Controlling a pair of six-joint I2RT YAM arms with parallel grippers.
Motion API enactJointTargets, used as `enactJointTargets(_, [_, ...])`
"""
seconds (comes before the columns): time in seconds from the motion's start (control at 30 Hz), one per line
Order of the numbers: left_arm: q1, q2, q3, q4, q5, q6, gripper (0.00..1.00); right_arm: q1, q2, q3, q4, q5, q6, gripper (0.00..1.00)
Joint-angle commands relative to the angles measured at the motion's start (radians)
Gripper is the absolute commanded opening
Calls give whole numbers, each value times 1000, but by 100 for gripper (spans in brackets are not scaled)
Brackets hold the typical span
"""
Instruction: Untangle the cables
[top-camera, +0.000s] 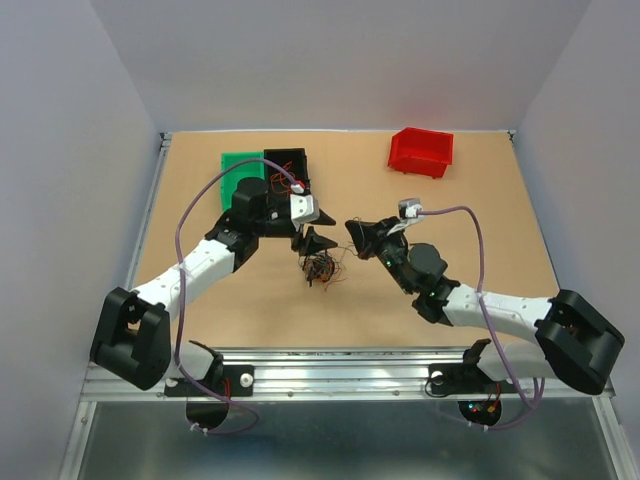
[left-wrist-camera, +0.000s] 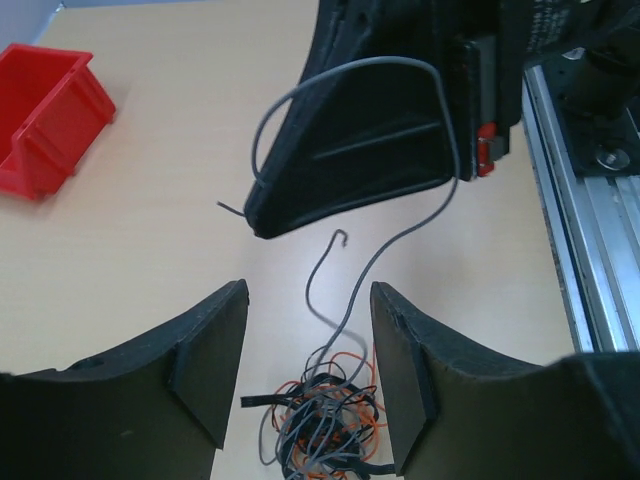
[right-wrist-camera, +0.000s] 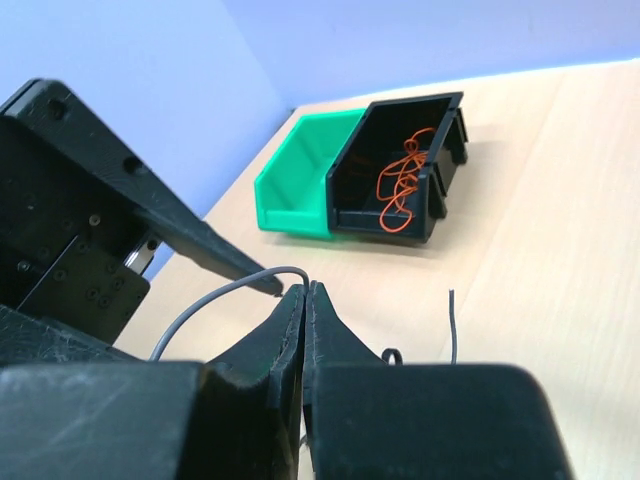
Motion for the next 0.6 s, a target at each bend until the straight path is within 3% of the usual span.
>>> enactJointTargets(0.0, [-1,-32,-8,10,50,-6,63,-4,-48,-37,78,76,12,0])
enactJointTargets(0.33, [-22,-32,-15,12,22,8,67,-4,17,15,87,-70,26,1])
enactJointTargets(0.43, [-39,-28,-18,16,-16,11,74,-4,35,26,101,-101,29,1])
enactJointTargets(0.47, [-44,-28,-20,19,-25,9,78,-4,38,31,106,-105,26,1])
enactJointTargets(0.5, [-51,-26,-21,24,-33,6,89,-4,44,32,109,-113,27,1])
enactJointTargets(0.57, [-56,-25,-27,29,-42,8,93,-6,55,40,113,-128,30,0])
